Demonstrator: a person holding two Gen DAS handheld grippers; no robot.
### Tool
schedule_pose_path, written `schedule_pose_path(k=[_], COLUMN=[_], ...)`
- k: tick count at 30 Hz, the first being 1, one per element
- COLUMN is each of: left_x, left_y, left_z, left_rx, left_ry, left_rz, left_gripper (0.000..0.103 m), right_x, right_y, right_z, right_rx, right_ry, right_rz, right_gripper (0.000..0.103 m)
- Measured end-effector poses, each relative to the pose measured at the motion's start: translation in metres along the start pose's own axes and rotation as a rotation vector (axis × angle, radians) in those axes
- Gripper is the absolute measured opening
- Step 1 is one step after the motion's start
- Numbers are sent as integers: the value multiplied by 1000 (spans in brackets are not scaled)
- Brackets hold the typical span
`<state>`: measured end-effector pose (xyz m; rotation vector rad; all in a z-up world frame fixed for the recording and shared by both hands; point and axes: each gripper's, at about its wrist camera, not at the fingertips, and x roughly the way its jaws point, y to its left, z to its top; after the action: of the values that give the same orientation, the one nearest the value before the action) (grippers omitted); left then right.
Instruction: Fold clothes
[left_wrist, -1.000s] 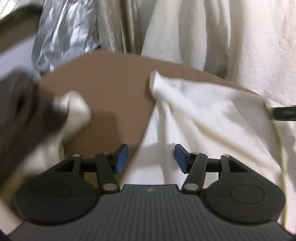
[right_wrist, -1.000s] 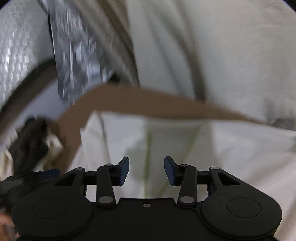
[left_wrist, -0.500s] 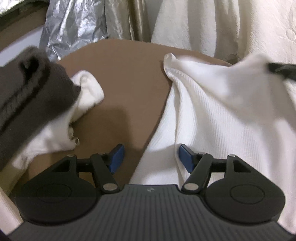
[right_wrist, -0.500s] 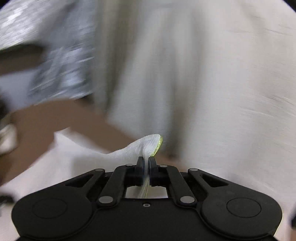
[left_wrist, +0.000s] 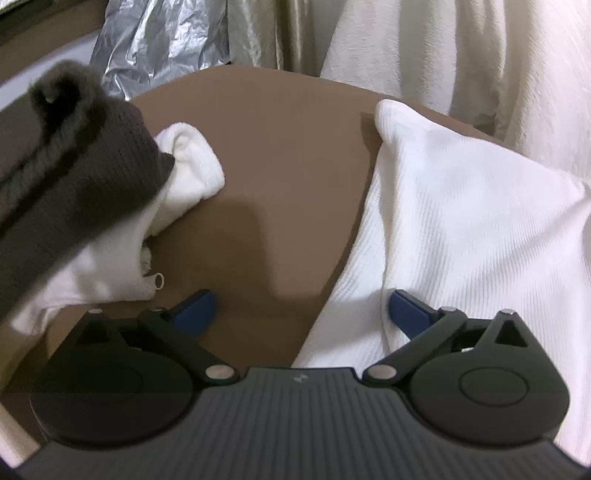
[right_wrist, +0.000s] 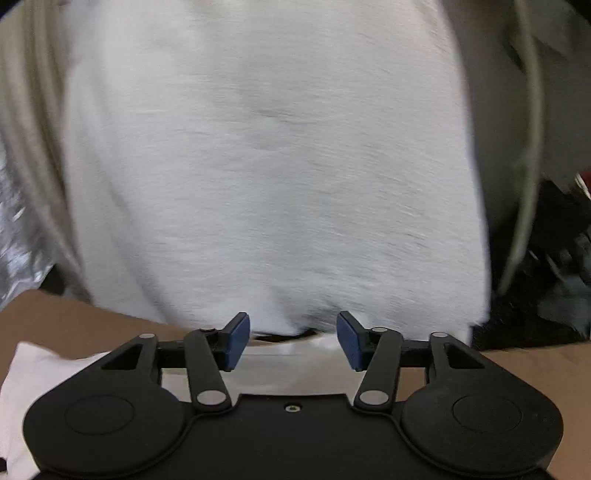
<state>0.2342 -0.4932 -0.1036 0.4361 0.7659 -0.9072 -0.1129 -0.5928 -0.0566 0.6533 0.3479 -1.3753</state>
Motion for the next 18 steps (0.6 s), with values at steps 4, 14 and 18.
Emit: schedule_pose_path(k=[4,14,18], left_x=[5,-13,-11], left_y=[-22,-57,-70], left_z=[2,-9,-15], left_rx=[90,214,271], left_ry=[-47,-174,-187], left_rz=[-69,126,178], left_gripper=[76,4,13], right_x=[17,-1,4], right_y=[-49,-43,-39], right_z=[0,-8,-1], right_rx=[54,-103,-223], right_ry=[134,-75,-8], right_rz=[4,90,-19], right_gripper=[69,3,6])
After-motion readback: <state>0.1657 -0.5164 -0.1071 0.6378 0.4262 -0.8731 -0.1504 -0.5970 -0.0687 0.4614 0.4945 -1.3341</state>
